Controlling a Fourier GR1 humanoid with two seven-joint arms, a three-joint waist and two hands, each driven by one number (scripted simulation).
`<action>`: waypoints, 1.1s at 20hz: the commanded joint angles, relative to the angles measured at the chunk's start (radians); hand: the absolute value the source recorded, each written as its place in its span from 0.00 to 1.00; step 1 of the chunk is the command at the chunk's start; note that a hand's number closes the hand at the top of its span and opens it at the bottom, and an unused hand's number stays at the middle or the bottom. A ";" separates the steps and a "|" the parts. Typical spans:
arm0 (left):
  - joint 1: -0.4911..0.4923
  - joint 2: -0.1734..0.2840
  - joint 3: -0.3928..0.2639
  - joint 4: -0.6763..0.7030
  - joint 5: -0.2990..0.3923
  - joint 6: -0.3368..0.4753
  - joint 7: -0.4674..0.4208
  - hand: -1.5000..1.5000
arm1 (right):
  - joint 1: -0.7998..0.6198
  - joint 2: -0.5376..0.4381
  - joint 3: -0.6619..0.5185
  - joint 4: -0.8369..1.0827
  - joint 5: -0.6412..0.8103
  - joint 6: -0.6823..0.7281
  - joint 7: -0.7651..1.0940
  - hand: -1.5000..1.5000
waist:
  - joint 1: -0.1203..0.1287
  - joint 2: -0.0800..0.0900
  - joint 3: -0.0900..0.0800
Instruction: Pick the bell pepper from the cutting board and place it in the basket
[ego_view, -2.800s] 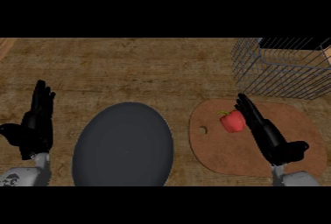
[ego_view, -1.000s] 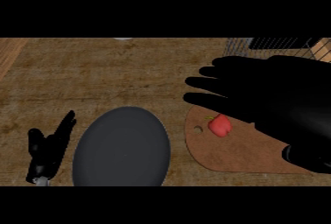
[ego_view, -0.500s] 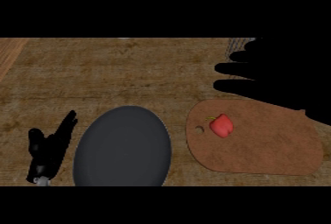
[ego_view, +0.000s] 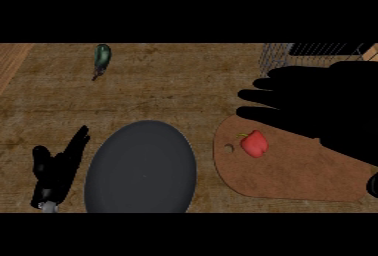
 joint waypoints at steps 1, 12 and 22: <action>0.105 -0.029 -0.045 0.054 -0.007 -0.015 0.019 0.50 | 0.080 0.037 0.038 -0.006 0.092 -0.031 -0.013 0.00 | 0.018 0.015 -0.012; 0.098 -0.033 -0.033 0.030 -0.016 -0.027 0.042 0.50 | 0.197 0.113 0.200 0.002 0.396 -0.140 -0.083 0.00 | 0.022 0.013 -0.012; 0.037 -0.017 0.027 0.078 -0.007 -0.049 0.054 0.50 | 0.274 0.108 0.214 0.136 0.551 -0.292 -0.283 0.00 | 0.014 0.015 -0.012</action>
